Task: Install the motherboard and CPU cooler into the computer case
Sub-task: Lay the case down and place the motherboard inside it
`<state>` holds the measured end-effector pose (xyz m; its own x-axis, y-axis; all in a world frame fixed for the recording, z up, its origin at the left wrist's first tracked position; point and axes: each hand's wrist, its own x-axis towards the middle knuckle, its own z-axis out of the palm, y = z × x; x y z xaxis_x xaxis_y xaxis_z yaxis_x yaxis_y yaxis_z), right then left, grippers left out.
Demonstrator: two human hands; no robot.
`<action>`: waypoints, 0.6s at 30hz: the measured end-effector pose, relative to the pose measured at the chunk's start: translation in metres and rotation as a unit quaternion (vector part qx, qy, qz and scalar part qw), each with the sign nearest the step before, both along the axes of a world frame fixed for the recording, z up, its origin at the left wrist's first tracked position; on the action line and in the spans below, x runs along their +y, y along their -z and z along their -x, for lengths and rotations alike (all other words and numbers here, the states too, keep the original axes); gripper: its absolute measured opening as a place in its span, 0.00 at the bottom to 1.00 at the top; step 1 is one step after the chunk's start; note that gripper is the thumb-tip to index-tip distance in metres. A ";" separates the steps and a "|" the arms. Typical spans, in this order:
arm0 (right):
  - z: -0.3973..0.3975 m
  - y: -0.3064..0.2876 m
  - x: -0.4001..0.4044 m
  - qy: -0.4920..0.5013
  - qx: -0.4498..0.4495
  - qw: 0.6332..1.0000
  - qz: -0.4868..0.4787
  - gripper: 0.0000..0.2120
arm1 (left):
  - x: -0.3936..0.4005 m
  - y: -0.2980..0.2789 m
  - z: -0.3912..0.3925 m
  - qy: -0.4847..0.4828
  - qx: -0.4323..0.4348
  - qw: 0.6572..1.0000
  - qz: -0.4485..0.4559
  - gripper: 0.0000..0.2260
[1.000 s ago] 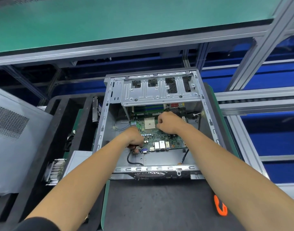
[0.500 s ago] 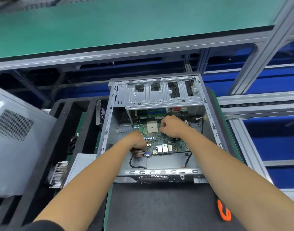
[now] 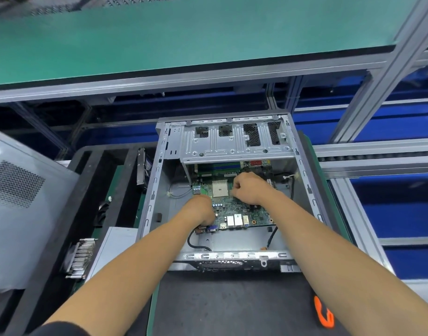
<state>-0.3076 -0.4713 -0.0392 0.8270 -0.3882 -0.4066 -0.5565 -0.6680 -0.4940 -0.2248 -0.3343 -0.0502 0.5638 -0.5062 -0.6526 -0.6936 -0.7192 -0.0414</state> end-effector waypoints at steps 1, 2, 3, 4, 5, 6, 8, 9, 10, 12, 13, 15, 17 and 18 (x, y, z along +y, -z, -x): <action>0.000 0.000 0.000 -0.001 0.000 1.000 0.000 0.12 | 0.000 0.001 -0.001 -0.004 0.001 1.000 0.003 0.15; 0.000 -0.001 0.000 -0.001 -0.001 1.000 -0.001 0.12 | 0.001 0.002 -0.002 -0.009 0.002 1.000 0.008 0.18; 0.000 -0.001 0.000 -0.001 -0.001 1.000 -0.001 0.12 | 0.002 0.002 -0.003 -0.012 0.004 1.000 0.014 0.19; 0.000 -0.002 0.000 -0.001 -0.001 1.000 -0.001 0.12 | 0.003 0.002 -0.003 -0.010 0.006 1.000 0.019 0.20; 0.000 -0.004 0.001 -0.002 0.001 1.000 0.000 0.12 | 0.004 0.001 -0.003 0.001 0.002 1.000 0.024 0.19; 0.001 -0.005 0.001 -0.004 0.004 1.000 0.007 0.11 | 0.006 0.000 -0.003 0.020 -0.013 0.999 0.028 0.17; 0.004 -0.008 0.000 -0.013 0.010 0.998 0.055 0.10 | 0.009 -0.003 -0.003 0.063 -0.066 0.994 0.056 0.12; 0.006 -0.011 -0.001 -0.020 0.016 0.995 0.098 0.09 | 0.010 -0.005 -0.003 0.083 -0.087 0.990 0.080 0.10; 0.008 -0.014 -0.002 -0.028 0.026 0.989 0.146 0.08 | 0.010 -0.006 -0.004 0.102 -0.091 0.985 0.108 0.09; 0.012 -0.021 -0.003 -0.042 0.056 0.973 0.221 0.07 | 0.009 -0.007 -0.004 0.127 -0.042 0.975 0.177 0.08; 0.013 -0.023 -0.002 -0.052 0.077 0.966 0.241 0.08 | 0.008 -0.009 -0.002 0.133 -0.002 0.968 0.213 0.08; 0.017 -0.025 0.001 -0.082 0.125 0.955 0.255 0.11 | 0.003 -0.011 0.002 0.144 0.066 0.946 0.283 0.11; 0.020 -0.028 0.005 -0.119 0.182 0.949 0.230 0.09 | -0.003 -0.011 0.008 0.182 0.100 0.927 0.311 0.15; 0.022 -0.029 0.005 -0.132 0.213 0.946 0.206 0.05 | -0.005 -0.010 0.010 0.217 0.099 0.924 0.299 0.17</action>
